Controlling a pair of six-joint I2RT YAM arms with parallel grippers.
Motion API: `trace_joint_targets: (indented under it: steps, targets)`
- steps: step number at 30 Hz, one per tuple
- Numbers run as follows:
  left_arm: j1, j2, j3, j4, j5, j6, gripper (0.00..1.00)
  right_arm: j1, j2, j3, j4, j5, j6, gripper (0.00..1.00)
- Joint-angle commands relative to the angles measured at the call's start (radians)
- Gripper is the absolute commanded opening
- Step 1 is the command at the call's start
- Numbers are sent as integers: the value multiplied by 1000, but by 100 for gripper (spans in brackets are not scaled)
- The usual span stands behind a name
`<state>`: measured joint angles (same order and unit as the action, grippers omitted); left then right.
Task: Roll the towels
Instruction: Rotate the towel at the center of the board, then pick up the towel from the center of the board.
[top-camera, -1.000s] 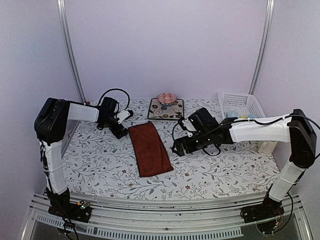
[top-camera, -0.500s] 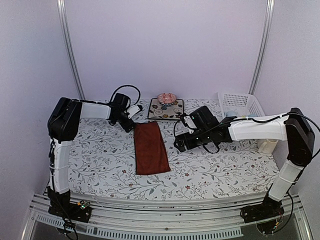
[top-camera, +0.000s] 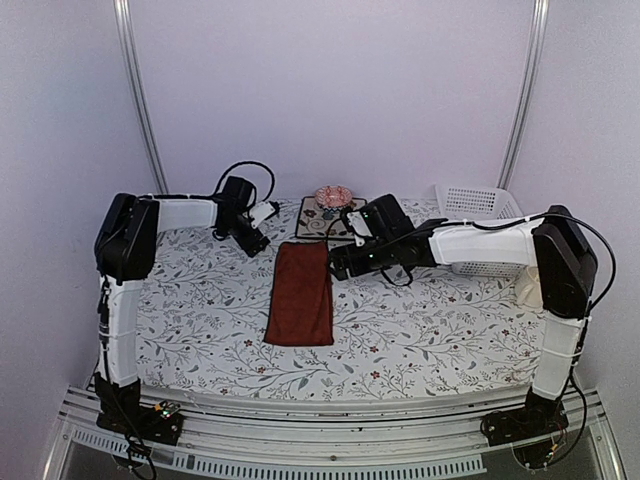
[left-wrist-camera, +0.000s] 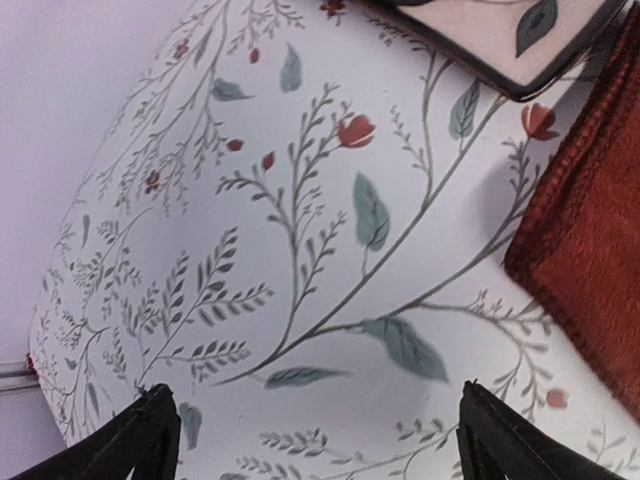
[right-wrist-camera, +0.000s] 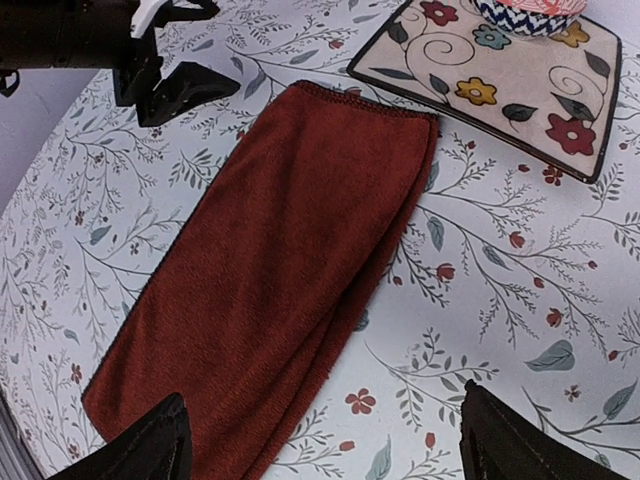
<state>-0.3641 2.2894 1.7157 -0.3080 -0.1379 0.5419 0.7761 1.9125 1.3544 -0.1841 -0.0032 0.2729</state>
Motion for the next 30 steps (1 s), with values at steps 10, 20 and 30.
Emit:
trace_joint_targets:
  steps: [10, 20, 30]
  targets:
    - [-53, -358, -362, 85, 263, 4, 93, -67, 247, 217, 140, -330, 60, 70]
    - [-114, -169, -243, 92, 197, -40, 83, -72, 260, 84, 218, -407, 129, 54]
    - [-114, -93, -183, 106, 134, -36, 77, -86, 290, 67, 260, -474, 130, 38]
